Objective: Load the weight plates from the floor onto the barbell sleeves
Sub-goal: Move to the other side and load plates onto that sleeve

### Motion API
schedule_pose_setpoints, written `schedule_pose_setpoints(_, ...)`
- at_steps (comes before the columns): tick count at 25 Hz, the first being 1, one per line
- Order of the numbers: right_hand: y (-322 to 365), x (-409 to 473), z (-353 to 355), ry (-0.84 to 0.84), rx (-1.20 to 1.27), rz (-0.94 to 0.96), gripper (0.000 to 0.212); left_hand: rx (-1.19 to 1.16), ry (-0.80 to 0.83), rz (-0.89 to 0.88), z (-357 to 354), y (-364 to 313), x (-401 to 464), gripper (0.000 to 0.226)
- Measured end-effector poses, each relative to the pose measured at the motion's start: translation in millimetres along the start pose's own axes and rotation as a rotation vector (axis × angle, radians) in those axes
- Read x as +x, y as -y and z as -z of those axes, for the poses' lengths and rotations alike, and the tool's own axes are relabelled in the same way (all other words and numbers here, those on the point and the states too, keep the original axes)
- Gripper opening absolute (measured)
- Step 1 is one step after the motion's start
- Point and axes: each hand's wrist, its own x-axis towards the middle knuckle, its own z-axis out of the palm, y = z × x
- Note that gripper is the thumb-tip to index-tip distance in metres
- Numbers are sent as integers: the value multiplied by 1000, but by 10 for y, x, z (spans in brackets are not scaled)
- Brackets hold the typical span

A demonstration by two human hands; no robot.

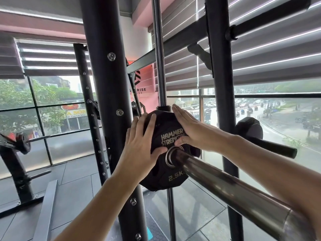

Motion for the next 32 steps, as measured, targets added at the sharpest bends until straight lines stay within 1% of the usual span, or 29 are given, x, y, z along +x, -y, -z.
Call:
schedule_pose_setpoints(2,-10,-8,-26,-17,9,2,110,96,-52,-59,-58,-10,-40,83)
schedule_pose_setpoints(4,-22,8,-37,-21,14,6,109,108,-87,-81,-82,-12,-57,77)
schedule_pose_setpoints(7,-46,62,-25,-40,29,13,109,75,-91,-91,-58,4,-39,72)
schedule_pose_setpoints(11,-39,86,-1,-39,51,18,111,-61,-99,-83,-25,2,-12,66)
schedule_pose_setpoints(12,-37,81,2,-37,49,19,112,-109,-108,-61,-14,2,-12,70)
schedule_pose_setpoints(14,-42,78,2,-37,52,17,112,-213,-112,30,17,4,-13,86)
schedule_pose_setpoints(15,-45,80,0,-42,54,17,112,-237,-109,67,29,10,-14,93)
schedule_pose_setpoints(17,-58,81,-10,-52,61,16,111,-210,-104,84,19,23,-11,99)
schedule_pose_setpoints(22,-77,77,-58,-92,112,-10,102,-231,-107,96,-1,36,3,95)
schedule_pose_setpoints(28,-32,32,-47,-114,172,-32,105,-265,-110,130,7,35,-1,95)
schedule_pose_setpoints(32,42,-14,39,-74,278,-69,107,-292,-104,140,13,49,10,95)
